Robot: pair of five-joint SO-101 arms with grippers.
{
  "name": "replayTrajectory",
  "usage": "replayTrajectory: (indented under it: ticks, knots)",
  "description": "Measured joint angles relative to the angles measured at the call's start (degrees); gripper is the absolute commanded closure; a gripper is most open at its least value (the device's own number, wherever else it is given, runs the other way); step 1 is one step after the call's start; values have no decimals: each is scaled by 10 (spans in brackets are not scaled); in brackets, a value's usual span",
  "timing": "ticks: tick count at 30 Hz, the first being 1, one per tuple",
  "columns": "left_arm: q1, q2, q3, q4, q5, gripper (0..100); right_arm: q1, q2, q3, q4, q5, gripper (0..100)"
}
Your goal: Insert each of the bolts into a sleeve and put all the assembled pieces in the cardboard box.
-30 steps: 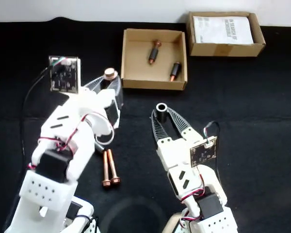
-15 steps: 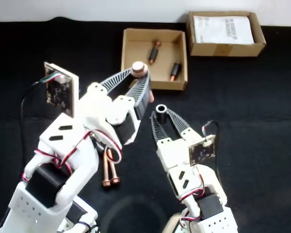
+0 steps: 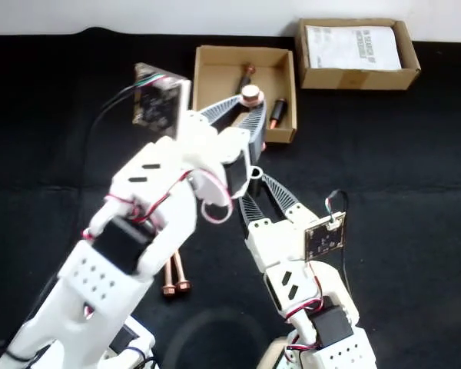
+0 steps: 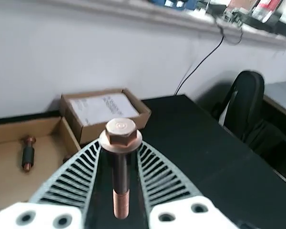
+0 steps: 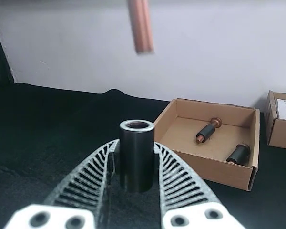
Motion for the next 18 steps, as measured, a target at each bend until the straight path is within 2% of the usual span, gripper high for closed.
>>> replayTrajectory:
  ticks: [9,18]
  knots:
    - [1,12,0,4,0,992,0,0,0,0,0,992]
    - [1,12,2,76,1,992,0,0,0,0,0,992]
